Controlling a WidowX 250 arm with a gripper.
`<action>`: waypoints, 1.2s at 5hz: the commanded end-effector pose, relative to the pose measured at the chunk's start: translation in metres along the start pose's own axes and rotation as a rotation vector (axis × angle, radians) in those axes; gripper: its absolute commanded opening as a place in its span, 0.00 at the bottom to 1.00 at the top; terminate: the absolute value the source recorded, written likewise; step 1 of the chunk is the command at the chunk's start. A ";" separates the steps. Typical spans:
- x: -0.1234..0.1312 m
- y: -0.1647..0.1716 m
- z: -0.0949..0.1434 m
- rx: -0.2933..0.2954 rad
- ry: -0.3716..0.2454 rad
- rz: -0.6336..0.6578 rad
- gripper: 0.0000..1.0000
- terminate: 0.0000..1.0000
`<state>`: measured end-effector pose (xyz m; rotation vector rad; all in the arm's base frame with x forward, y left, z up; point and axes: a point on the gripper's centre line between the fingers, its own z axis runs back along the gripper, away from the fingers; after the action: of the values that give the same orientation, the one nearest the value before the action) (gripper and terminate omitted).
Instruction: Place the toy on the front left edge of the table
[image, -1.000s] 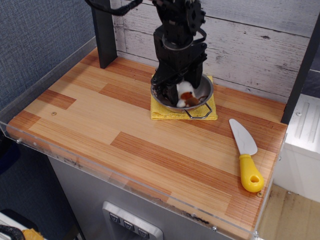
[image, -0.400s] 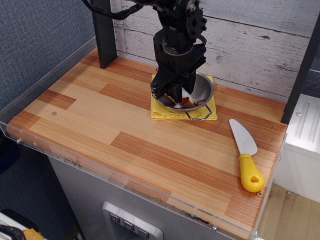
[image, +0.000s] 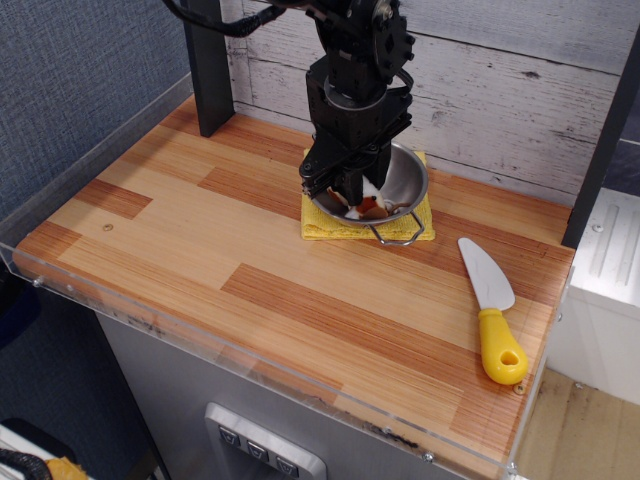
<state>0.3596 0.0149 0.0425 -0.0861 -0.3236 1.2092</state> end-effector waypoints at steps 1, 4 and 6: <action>0.003 -0.019 0.065 -0.146 -0.043 0.006 0.00 0.00; 0.008 0.014 0.143 -0.233 -0.043 0.045 0.00 0.00; 0.032 0.077 0.161 -0.194 -0.109 0.122 0.00 0.00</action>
<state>0.2543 0.0566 0.1757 -0.2021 -0.5078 1.3178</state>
